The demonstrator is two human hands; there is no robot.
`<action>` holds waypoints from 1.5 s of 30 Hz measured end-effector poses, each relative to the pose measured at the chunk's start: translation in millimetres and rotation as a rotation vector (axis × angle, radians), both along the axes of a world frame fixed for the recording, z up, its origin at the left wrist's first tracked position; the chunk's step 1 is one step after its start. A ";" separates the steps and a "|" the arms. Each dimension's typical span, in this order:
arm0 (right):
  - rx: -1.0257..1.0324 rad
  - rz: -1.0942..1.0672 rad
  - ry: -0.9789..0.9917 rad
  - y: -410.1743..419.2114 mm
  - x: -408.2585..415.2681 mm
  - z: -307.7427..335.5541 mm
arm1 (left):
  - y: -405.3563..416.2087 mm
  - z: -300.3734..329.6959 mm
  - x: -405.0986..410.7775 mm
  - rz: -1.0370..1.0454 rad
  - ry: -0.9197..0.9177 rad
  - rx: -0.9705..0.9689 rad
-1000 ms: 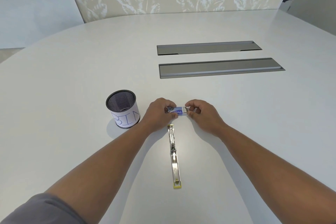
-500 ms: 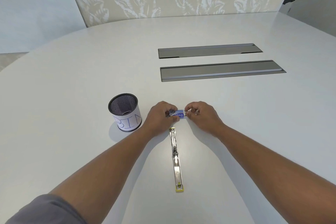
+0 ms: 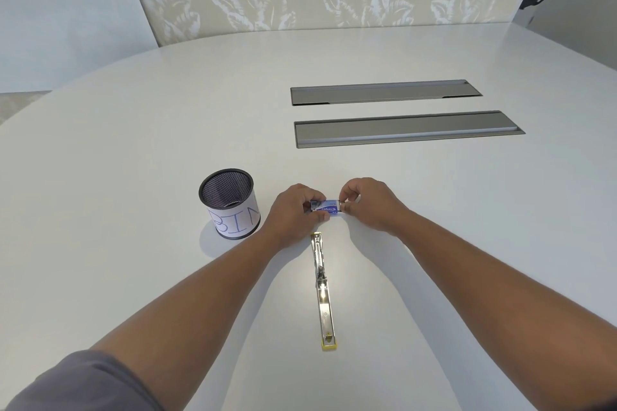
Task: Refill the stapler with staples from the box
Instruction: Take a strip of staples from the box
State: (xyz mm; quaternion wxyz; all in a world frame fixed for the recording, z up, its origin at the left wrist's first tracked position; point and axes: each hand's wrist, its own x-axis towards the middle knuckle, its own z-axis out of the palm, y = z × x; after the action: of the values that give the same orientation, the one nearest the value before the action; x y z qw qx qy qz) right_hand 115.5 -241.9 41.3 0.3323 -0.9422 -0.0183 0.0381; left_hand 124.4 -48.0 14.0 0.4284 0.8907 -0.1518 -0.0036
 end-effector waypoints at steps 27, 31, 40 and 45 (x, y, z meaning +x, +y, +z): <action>0.386 -0.015 -0.050 -7.2 -6.4 -8.0 | 1.5 -1.6 0.6 -0.011 -0.007 -0.005; 0.656 -0.060 0.005 -12.9 -7.2 -4.8 | 1.4 -2.6 2.3 -0.010 -0.014 0.001; 0.596 0.080 0.215 -17.5 -17.7 -1.3 | 1.5 -2.8 2.0 -0.007 -0.025 0.010; 0.396 0.171 0.217 -10.8 -25.0 -5.5 | 1.1 -1.9 0.8 -0.008 -0.046 0.010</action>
State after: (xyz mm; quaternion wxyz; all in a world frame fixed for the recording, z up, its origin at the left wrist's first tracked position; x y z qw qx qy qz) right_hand 90.5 -252.7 35.8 0.5062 -0.8441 -0.0694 0.1627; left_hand 125.2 -46.9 12.2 0.4205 0.8921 -0.1648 0.0143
